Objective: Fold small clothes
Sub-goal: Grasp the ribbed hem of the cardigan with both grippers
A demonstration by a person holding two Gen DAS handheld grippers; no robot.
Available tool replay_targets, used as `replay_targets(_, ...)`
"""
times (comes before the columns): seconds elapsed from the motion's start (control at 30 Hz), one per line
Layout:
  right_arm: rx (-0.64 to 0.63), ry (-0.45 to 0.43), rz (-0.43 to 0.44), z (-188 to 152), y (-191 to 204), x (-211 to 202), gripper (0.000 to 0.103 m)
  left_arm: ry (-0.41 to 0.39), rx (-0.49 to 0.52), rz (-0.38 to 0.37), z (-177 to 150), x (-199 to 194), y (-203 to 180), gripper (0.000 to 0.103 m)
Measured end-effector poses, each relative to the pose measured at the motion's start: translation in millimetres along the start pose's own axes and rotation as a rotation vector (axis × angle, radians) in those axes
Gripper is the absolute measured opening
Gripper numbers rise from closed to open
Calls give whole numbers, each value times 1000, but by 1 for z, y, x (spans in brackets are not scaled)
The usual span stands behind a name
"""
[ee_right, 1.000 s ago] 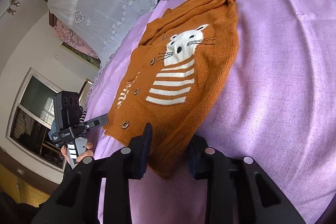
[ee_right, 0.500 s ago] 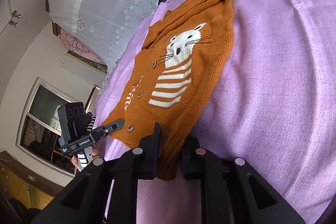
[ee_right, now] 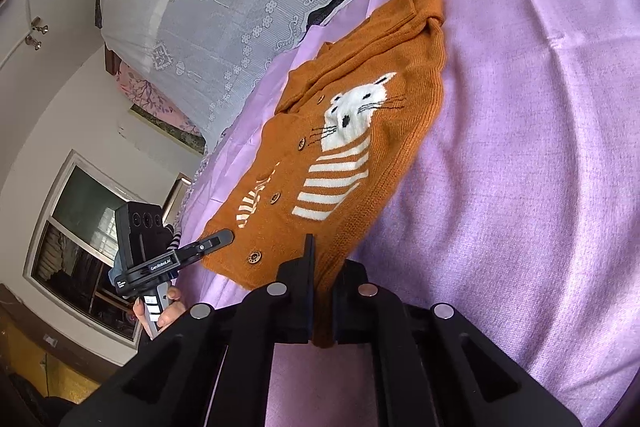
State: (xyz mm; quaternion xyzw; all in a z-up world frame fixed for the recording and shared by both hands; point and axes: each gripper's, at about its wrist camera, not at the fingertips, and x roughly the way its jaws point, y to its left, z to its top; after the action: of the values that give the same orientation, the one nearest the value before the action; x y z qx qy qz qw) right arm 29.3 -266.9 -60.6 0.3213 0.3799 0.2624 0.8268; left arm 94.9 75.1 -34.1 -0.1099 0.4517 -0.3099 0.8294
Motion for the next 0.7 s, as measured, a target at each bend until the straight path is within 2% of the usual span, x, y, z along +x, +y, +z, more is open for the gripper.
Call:
replay_targets(0.47,-112,-74,-4,65,47,-7,6,-114,88,28,76,-18,-30,8)
replay_targets(0.7,-67,-82,1,98,36,7,6,-128,82,39,109,-6,-31,8)
